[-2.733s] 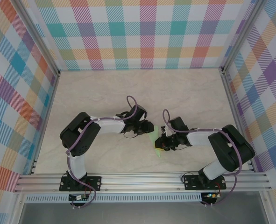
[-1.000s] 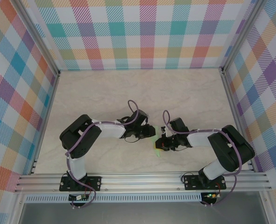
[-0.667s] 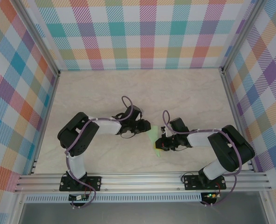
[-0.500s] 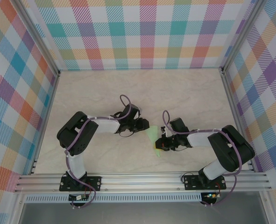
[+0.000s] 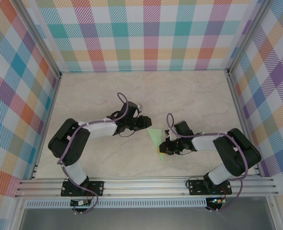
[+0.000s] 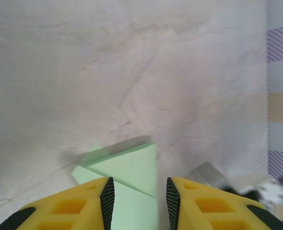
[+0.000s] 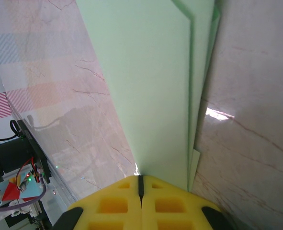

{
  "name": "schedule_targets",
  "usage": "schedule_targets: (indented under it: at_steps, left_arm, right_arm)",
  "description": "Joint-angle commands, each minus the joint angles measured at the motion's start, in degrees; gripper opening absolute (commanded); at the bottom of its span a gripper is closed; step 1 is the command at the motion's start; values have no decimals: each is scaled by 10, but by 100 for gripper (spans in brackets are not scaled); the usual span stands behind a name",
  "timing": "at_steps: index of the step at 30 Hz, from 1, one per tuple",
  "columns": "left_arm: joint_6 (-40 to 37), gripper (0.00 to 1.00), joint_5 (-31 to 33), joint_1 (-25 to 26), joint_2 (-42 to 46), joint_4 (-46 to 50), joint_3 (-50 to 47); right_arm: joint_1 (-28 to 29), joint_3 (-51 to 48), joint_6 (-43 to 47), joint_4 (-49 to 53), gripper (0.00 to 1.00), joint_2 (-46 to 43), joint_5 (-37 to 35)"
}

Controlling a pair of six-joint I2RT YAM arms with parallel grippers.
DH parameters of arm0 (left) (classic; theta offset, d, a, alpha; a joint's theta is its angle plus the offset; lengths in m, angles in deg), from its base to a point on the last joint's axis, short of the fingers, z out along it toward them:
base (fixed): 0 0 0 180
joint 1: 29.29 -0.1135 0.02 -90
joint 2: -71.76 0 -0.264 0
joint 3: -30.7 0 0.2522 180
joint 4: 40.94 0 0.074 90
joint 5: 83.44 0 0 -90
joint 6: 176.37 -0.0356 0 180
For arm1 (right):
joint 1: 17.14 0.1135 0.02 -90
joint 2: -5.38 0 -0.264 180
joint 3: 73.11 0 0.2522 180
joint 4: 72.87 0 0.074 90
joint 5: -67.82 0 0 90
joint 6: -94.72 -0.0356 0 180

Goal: Fold a paper plane with a square sheet of paper (pick it up from the middle)
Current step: Fold the wing for the fifth time at the center of the table.

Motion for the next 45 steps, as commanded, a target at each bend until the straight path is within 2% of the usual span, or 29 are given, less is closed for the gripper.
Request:
schedule_targets:
  at_steps: [1, 6, 12, 20, 29, 33, 41, 45]
  left_arm:
    - [1, 37, -10, 25, 12, 4, -9]
    - [6, 35, -8, 53, -40, -2, 4]
    - [27, 30, -2, 55, -99, 12, 22]
    - [36, 29, 1, 58, -103, 9, 8]
    - [35, 29, 2, 59, -102, 18, 11]
    - [35, 30, 14, 59, -101, 28, 9]
    - [38, 29, 18, 59, -105, 33, 10]
    - [37, 29, 19, 59, -104, 33, 11]
  right_arm:
    - [-1, 5, 2, 34, 4, 12, -23]
    - [-1, 12, -2, 39, 5, 1, -18]
    - [-1, 34, -9, 49, 6, -20, -10]
    - [2, 71, -32, 43, 9, -17, -7]
    - [14, 99, -46, 28, 11, 67, 1]
    - [15, 76, -47, 36, 11, 81, -19]
    - [15, 37, -42, 46, 13, -15, 6]
    - [15, 4, -37, 50, 14, -29, 14]
